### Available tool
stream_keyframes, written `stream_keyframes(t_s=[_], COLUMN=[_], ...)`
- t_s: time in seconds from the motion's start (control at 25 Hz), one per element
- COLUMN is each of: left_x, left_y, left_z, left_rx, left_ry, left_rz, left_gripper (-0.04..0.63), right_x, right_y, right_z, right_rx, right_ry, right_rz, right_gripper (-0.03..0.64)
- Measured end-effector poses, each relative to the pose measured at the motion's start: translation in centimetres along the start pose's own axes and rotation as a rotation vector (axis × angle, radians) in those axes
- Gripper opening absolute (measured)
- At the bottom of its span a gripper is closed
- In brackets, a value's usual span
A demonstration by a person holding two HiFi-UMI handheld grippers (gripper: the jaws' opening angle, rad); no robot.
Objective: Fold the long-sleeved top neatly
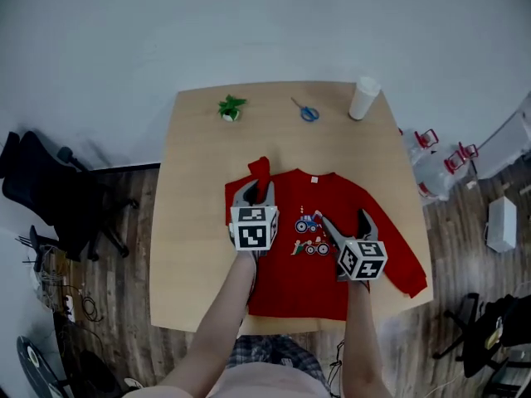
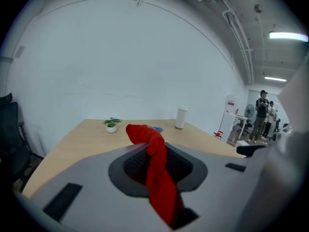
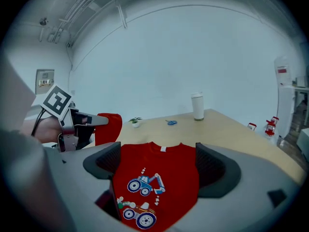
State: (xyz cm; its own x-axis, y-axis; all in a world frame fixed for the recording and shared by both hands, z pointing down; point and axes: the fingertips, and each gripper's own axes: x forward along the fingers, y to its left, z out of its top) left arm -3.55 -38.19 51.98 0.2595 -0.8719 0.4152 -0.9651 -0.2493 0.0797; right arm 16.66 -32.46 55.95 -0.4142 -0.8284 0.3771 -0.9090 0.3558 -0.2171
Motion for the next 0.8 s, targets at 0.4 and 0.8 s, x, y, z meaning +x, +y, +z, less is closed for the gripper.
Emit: stream_keyframes(t_s=[0.4, 0.8], left_x=[4.0, 7.1], left_y=[-14.0, -23.4], left_z=[-2.0, -8.6], left_rx=[0.141, 0.282], left_ry=[0.019, 0.127], left_rz=[-0.198, -0.329], left_gripper=[0.077, 0.077], right_x=[-5.7, -9.6], right_y=[-7.0, -11.9], right_z=[-2.3, -4.1], right_rx=[0.060, 0.101], right_ry=[-0.004, -0.004], right_rz=[-0.126, -0.209], right_gripper=[0.466, 0.465])
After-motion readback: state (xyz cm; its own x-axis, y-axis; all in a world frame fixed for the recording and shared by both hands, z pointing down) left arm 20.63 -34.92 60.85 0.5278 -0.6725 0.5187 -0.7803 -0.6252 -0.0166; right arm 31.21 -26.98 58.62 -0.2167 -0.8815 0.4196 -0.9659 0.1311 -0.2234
